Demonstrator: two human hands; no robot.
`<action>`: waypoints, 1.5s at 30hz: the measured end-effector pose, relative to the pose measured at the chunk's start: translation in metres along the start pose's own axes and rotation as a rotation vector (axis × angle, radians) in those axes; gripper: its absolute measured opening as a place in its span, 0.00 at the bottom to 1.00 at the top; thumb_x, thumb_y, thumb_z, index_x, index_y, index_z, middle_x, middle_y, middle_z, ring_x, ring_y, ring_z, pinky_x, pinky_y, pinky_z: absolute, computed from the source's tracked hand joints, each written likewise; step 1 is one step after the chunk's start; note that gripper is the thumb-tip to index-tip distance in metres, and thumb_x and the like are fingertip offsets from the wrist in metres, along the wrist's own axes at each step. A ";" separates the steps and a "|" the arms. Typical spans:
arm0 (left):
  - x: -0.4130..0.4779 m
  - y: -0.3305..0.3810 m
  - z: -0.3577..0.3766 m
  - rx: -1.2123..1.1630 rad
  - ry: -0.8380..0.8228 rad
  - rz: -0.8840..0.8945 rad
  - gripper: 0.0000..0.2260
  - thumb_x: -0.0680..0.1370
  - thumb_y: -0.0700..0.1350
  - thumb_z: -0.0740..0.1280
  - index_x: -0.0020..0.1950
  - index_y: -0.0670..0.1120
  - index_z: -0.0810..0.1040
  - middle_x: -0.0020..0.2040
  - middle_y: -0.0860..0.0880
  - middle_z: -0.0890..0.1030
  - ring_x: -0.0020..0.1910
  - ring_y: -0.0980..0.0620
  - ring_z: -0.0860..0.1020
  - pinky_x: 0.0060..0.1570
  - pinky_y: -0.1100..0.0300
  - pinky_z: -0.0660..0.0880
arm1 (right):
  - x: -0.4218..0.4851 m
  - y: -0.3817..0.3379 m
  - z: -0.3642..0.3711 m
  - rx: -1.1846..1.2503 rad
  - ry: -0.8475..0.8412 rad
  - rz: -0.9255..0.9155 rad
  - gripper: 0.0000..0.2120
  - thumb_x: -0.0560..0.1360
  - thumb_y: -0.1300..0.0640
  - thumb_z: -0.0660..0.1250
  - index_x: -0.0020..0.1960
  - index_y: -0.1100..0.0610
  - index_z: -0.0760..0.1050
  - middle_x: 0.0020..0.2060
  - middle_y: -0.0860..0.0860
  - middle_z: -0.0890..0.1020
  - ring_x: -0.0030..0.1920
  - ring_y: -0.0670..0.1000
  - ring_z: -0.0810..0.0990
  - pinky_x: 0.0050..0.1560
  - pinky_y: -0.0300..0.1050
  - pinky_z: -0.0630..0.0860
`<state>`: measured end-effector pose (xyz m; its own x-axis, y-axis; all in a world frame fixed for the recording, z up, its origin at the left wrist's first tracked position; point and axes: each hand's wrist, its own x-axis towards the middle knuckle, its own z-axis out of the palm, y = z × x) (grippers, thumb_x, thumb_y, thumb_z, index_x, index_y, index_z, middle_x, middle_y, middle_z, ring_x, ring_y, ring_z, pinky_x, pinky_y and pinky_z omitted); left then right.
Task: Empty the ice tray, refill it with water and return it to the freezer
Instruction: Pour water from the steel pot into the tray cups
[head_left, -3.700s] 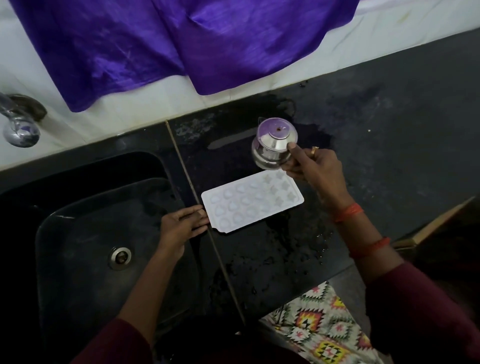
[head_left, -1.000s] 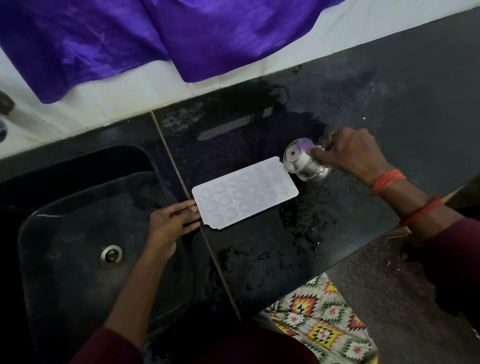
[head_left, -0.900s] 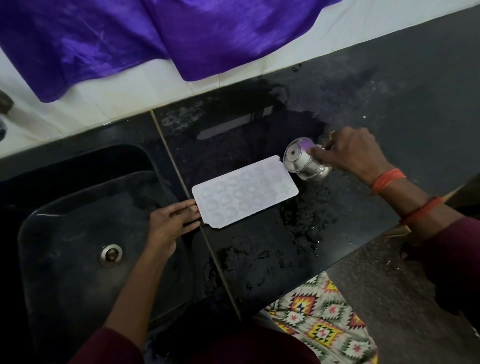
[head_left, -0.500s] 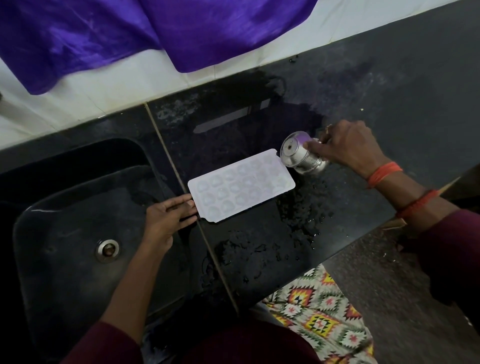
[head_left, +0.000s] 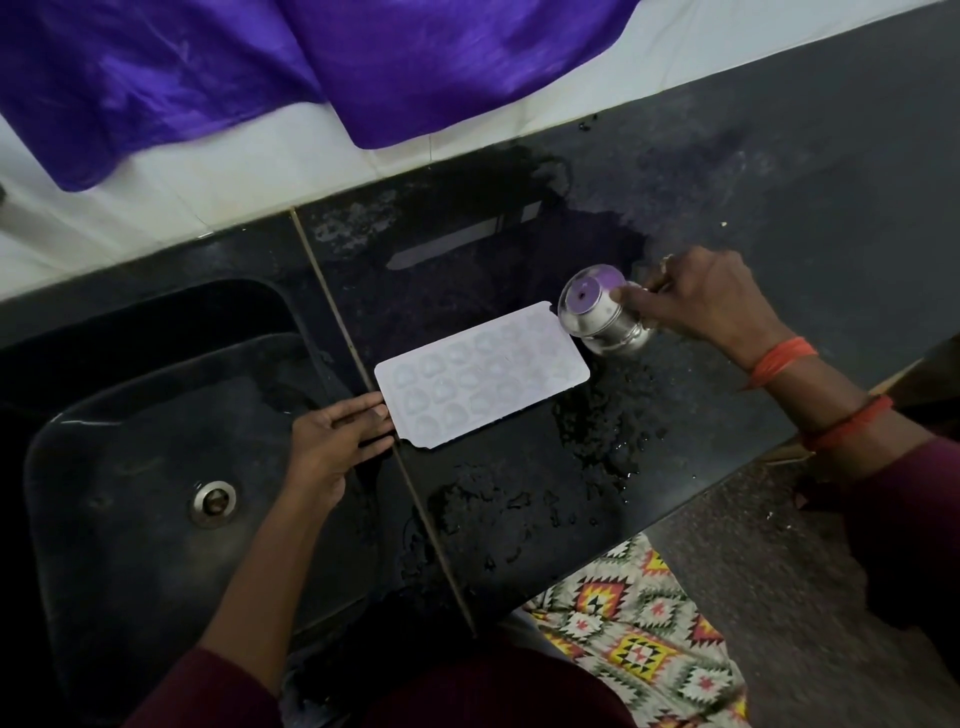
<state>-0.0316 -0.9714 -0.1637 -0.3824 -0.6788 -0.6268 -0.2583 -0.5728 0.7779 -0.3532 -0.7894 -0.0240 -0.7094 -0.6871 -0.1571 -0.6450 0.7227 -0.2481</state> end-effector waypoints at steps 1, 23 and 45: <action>0.000 0.000 0.000 -0.001 -0.002 -0.004 0.06 0.78 0.35 0.70 0.54 0.42 0.83 0.43 0.48 0.88 0.42 0.52 0.87 0.36 0.63 0.81 | -0.002 0.001 -0.001 0.015 0.008 -0.005 0.19 0.76 0.41 0.70 0.38 0.57 0.83 0.32 0.56 0.82 0.39 0.58 0.82 0.45 0.48 0.76; -0.001 0.003 0.004 -0.005 0.011 0.007 0.07 0.78 0.35 0.71 0.56 0.41 0.83 0.48 0.43 0.87 0.42 0.52 0.86 0.37 0.63 0.82 | -0.020 0.009 -0.002 -0.061 0.034 -0.005 0.22 0.73 0.38 0.72 0.43 0.58 0.83 0.27 0.55 0.74 0.33 0.59 0.76 0.39 0.46 0.69; -0.001 0.001 0.005 -0.008 0.015 -0.008 0.06 0.78 0.35 0.70 0.54 0.41 0.83 0.43 0.46 0.87 0.39 0.53 0.86 0.36 0.63 0.82 | -0.020 0.008 -0.001 -0.096 0.058 0.011 0.21 0.72 0.38 0.73 0.46 0.57 0.84 0.36 0.63 0.83 0.42 0.64 0.83 0.41 0.48 0.74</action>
<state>-0.0363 -0.9694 -0.1620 -0.3671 -0.6812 -0.6334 -0.2541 -0.5816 0.7727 -0.3438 -0.7698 -0.0221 -0.7301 -0.6754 -0.1035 -0.6592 0.7361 -0.1535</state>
